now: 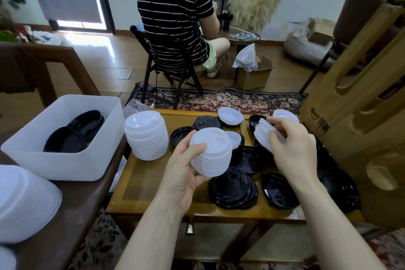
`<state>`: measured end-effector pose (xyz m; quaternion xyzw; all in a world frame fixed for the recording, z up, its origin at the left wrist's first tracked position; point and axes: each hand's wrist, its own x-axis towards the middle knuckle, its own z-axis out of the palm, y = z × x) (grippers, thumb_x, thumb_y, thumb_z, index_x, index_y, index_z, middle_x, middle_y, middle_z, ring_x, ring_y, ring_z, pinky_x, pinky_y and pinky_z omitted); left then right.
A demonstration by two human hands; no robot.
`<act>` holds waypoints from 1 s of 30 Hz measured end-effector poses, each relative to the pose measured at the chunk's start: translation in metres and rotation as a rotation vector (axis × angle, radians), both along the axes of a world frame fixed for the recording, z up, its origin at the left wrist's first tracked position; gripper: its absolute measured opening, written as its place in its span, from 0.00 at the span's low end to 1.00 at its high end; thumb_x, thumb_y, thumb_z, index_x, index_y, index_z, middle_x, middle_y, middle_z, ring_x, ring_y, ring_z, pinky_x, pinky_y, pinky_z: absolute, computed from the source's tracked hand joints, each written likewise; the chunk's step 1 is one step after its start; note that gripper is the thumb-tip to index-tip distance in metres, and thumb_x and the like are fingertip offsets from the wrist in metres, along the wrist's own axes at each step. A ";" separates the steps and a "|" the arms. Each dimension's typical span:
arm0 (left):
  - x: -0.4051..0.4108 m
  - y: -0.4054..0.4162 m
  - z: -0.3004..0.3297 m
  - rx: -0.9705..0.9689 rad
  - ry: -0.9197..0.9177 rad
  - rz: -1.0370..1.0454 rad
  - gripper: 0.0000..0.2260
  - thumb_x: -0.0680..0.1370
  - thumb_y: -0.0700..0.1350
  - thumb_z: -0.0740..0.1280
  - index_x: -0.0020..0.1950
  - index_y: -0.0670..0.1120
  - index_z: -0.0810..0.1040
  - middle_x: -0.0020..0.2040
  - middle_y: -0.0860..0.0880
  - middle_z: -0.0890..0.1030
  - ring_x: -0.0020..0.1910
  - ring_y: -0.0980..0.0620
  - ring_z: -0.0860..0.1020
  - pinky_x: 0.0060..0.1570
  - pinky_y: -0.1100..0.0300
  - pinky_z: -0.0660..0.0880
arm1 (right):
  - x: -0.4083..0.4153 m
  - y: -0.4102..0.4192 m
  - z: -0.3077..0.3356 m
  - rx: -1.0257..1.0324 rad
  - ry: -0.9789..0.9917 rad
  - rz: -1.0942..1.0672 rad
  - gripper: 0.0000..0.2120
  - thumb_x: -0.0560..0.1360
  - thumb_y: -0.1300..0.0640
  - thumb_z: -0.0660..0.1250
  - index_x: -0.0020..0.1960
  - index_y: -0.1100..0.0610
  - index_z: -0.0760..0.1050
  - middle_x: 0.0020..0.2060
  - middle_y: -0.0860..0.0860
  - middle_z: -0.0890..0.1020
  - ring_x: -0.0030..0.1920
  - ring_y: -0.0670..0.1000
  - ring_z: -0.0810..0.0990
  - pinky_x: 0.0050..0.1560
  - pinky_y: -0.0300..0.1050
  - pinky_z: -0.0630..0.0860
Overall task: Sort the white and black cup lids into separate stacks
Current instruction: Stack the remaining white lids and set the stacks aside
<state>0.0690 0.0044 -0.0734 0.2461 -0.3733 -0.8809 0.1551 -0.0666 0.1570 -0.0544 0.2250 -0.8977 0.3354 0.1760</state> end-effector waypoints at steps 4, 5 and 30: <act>0.000 -0.002 -0.002 0.010 -0.012 -0.001 0.24 0.74 0.40 0.70 0.70 0.51 0.75 0.60 0.47 0.81 0.59 0.43 0.81 0.49 0.45 0.81 | 0.004 -0.001 0.001 -0.061 0.022 0.010 0.14 0.76 0.62 0.66 0.60 0.52 0.79 0.41 0.45 0.78 0.47 0.52 0.78 0.56 0.61 0.74; 0.000 -0.002 -0.002 0.011 -0.014 -0.002 0.24 0.74 0.40 0.70 0.70 0.51 0.75 0.60 0.47 0.81 0.59 0.43 0.81 0.49 0.45 0.82 | 0.003 -0.001 0.000 -0.047 0.013 0.014 0.14 0.76 0.62 0.66 0.60 0.52 0.79 0.41 0.45 0.78 0.46 0.52 0.79 0.55 0.60 0.74; -0.002 -0.002 -0.008 -0.061 -0.036 -0.019 0.30 0.65 0.42 0.74 0.67 0.54 0.76 0.61 0.49 0.81 0.59 0.46 0.80 0.45 0.50 0.81 | 0.010 -0.018 0.003 -1.058 -0.678 0.391 0.12 0.78 0.66 0.62 0.58 0.55 0.78 0.45 0.44 0.85 0.48 0.45 0.82 0.48 0.41 0.80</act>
